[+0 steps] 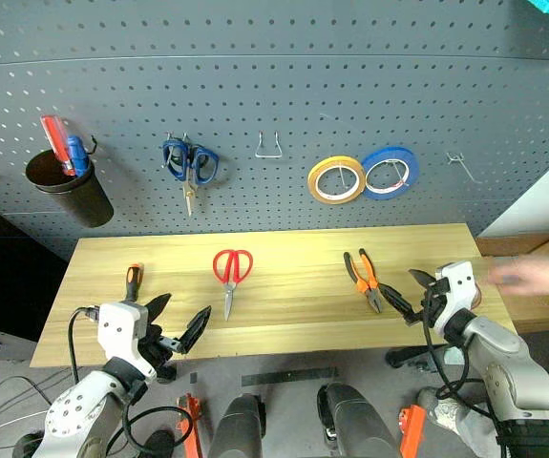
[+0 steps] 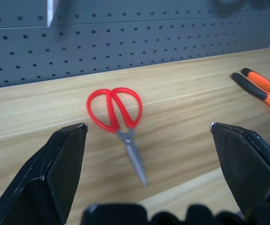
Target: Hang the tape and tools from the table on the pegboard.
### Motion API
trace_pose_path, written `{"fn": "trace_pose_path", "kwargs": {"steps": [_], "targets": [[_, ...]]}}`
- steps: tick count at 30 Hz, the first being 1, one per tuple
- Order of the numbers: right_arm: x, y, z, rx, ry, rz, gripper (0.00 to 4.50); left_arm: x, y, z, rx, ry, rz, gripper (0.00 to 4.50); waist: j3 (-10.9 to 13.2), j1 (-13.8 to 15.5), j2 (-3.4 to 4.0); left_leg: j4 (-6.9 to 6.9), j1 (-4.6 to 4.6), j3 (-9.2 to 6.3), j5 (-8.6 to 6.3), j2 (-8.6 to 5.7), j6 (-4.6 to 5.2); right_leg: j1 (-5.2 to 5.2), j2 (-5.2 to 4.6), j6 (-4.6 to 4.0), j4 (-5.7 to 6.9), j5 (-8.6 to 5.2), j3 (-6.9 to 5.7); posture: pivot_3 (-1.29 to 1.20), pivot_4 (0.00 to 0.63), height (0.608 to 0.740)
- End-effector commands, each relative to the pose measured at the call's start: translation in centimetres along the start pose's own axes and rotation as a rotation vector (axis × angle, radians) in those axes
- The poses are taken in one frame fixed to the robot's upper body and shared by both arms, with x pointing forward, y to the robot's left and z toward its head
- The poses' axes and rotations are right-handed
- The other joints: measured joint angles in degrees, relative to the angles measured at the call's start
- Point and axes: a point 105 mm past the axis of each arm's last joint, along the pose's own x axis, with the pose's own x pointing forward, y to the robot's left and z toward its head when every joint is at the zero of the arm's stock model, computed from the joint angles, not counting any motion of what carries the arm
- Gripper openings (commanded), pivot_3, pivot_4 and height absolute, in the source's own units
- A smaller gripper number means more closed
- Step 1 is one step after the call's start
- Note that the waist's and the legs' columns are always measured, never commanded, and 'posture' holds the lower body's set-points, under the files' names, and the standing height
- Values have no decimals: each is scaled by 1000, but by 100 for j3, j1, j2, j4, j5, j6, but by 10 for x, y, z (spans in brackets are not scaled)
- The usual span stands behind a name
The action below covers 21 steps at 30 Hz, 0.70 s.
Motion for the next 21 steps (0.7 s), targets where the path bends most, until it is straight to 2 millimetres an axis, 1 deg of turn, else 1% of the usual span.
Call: {"fn": "trace_pose_path", "kwargs": {"steps": [1, 3, 11, 21], "targets": [[-7, -7, 2, -25, -15, -4, 4487, -3, 2, 3, 36, -16, 7, 4500, 0, -2, 0, 0, 0, 0, 0, 0, 0, 0, 0, 0, 0, 0, 0, -26, 187, 740], [-8, -7, 1, -22, -15, -5, 4487, -4, 2, 2, -10, -14, 13, 4500, 0, -2, 0, 0, 0, 0, 0, 0, 0, 0, 0, 0, 0, 0, 1, -25, 196, 740], [-7, -1, -1, -15, -10, 8, 4487, -10, 0, -2, 0, 2, -4, 4500, 0, -4, 0, 4, 5, 1, 0, 0, 0, 1, 0, 0, 11, 0, 3, -22, 196, 740], [-3, 0, 3, -15, -22, 11, 4487, -5, -5, -1, 10, -6, -40, 4500, 0, -5, 1, 8, 6, 1, 0, 0, 0, 2, 0, 0, 13, 0, 2, -29, 193, 740]]}}
